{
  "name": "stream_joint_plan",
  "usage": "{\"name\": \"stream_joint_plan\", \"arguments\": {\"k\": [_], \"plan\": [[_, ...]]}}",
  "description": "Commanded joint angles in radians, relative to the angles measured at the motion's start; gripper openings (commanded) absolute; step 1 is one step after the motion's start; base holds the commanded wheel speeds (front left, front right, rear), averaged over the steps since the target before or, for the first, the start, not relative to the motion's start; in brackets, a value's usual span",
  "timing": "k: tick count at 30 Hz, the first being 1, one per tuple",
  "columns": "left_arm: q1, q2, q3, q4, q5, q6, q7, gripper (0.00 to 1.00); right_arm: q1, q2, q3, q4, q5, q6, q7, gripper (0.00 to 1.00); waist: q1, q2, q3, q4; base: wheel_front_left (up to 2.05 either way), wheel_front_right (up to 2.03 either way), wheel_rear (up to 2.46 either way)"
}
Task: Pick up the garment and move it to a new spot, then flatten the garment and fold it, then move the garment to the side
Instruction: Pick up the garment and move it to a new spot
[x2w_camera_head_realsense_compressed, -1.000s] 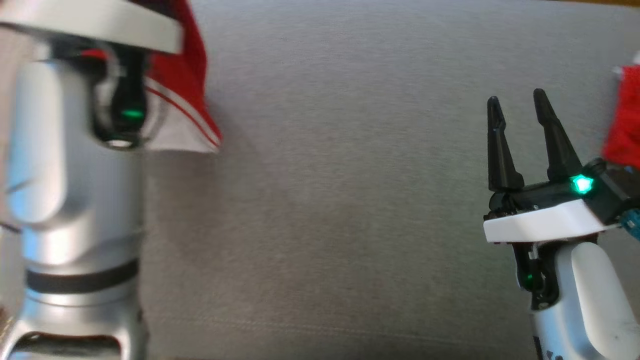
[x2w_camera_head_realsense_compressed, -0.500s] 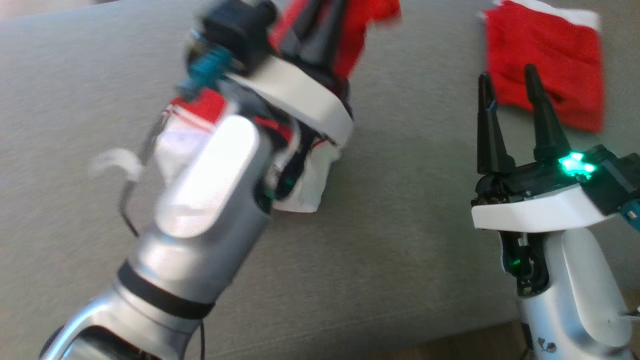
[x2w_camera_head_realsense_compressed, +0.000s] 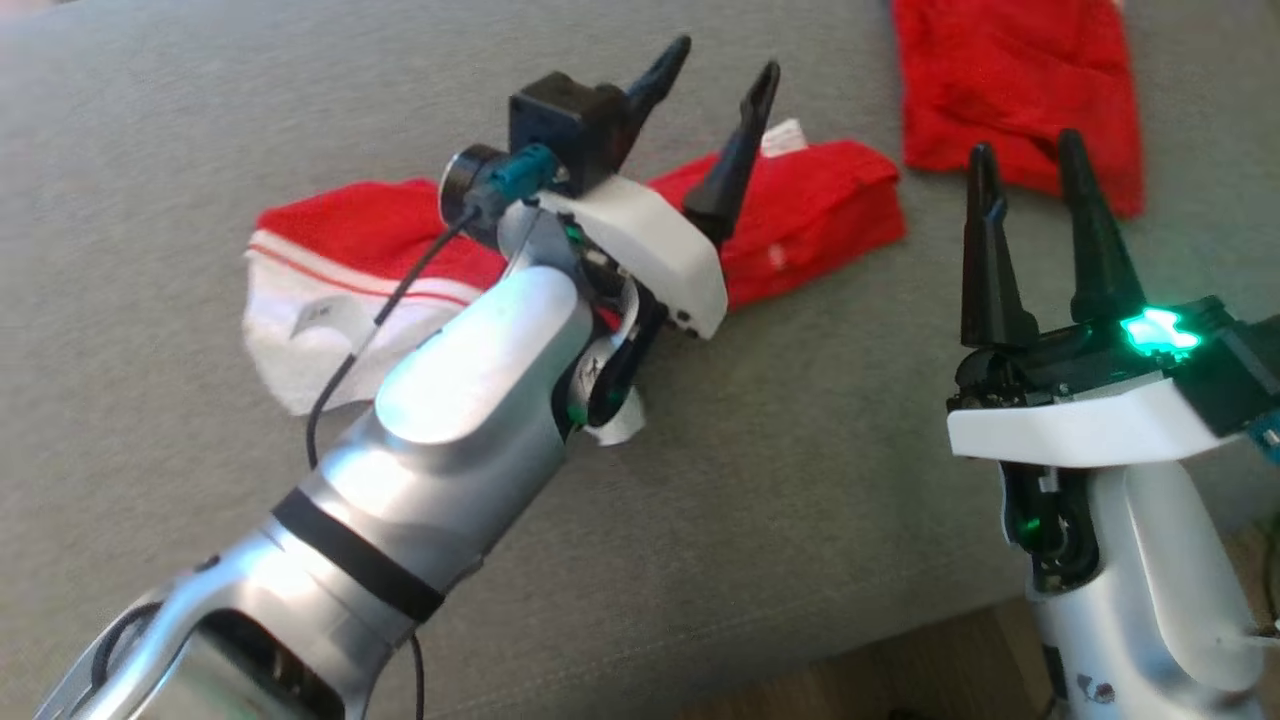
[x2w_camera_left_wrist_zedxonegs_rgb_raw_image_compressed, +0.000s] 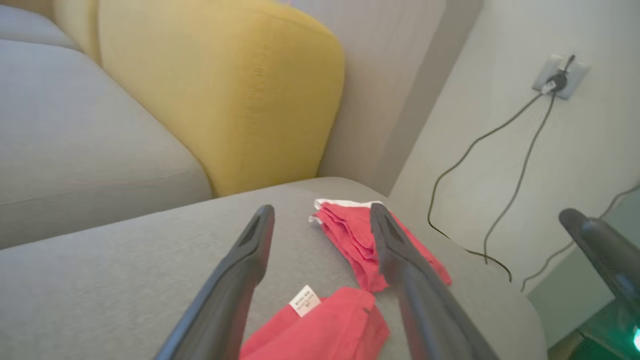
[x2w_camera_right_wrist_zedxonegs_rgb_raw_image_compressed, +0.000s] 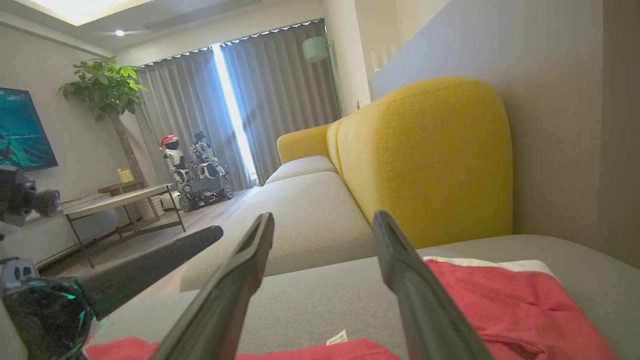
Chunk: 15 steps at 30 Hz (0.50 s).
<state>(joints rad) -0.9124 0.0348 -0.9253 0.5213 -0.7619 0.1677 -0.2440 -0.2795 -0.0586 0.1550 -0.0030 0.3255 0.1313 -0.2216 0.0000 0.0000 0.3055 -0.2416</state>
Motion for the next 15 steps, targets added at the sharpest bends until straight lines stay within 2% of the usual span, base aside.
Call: {"name": "stream_joint_plan", "arguments": {"k": [1, 4, 7, 8, 15], "plan": [[-0.063, 0.016, 0.042, -0.026, -0.007, 0.008, -0.013, 1.0, -0.029, 0.008, 0.013, -0.031, -0.009, -0.001, -0.008, 1.0, 0.0, 0.0, -0.016, 0.053, 0.0, 0.0, 0.0], [-0.069, 0.019, 0.095, -0.033, 0.01, 0.014, -0.017, 1.0, -0.029, 0.008, 0.0, -0.036, -0.028, -0.001, 0.003, 1.0, 0.0, 0.0, -0.031, 0.109, 0.0, 0.0, 0.0], [-0.03, 0.051, 0.181, -0.092, 0.058, 0.012, -0.017, 1.0, -0.026, 0.008, -0.013, -0.041, -0.054, -0.001, 0.019, 1.0, 0.0, 0.0, -0.052, 0.169, 0.0, 0.0, 0.0], [-0.03, 0.051, 0.181, -0.092, 0.058, 0.012, -0.017, 1.0, -0.026, 0.008, -0.013, -0.041, -0.054, -0.001, 0.019, 1.0, 0.0, 0.0, -0.052, 0.169, 0.0, 0.0, 0.0], [0.226, 0.172, 0.331, -0.257, 0.166, -0.005, -0.018, 1.0, 0.014, 0.008, -0.042, -0.045, -0.114, -0.001, 0.055, 1.0, 0.0, 0.0, -0.108, 0.294, 0.0, 0.0, 0.0]]}}
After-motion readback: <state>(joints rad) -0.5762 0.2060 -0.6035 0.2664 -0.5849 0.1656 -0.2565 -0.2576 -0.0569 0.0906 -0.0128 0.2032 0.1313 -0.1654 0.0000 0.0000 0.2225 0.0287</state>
